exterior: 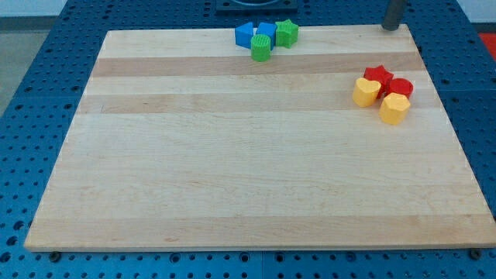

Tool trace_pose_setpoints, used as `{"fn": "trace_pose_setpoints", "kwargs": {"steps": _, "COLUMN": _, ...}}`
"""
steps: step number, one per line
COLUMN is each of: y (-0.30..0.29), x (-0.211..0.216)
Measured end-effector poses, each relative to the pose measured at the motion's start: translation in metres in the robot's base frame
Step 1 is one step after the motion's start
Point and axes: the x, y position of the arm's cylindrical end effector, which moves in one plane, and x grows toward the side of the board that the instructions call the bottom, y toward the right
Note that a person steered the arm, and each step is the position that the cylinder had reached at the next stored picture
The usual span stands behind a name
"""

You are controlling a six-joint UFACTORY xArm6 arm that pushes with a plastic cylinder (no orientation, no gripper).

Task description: Point at the green star

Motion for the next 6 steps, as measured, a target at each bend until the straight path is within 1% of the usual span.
{"fn": "trace_pose_setpoints", "kwargs": {"steps": 2, "y": -0.007, "x": 0.0}}
{"fn": "trace_pose_setpoints", "kwargs": {"steps": 3, "y": -0.051, "x": 0.0}}
{"fn": "trace_pose_setpoints", "kwargs": {"steps": 4, "y": -0.109, "x": -0.001}}
{"fn": "trace_pose_setpoints", "kwargs": {"steps": 6, "y": -0.187, "x": 0.0}}
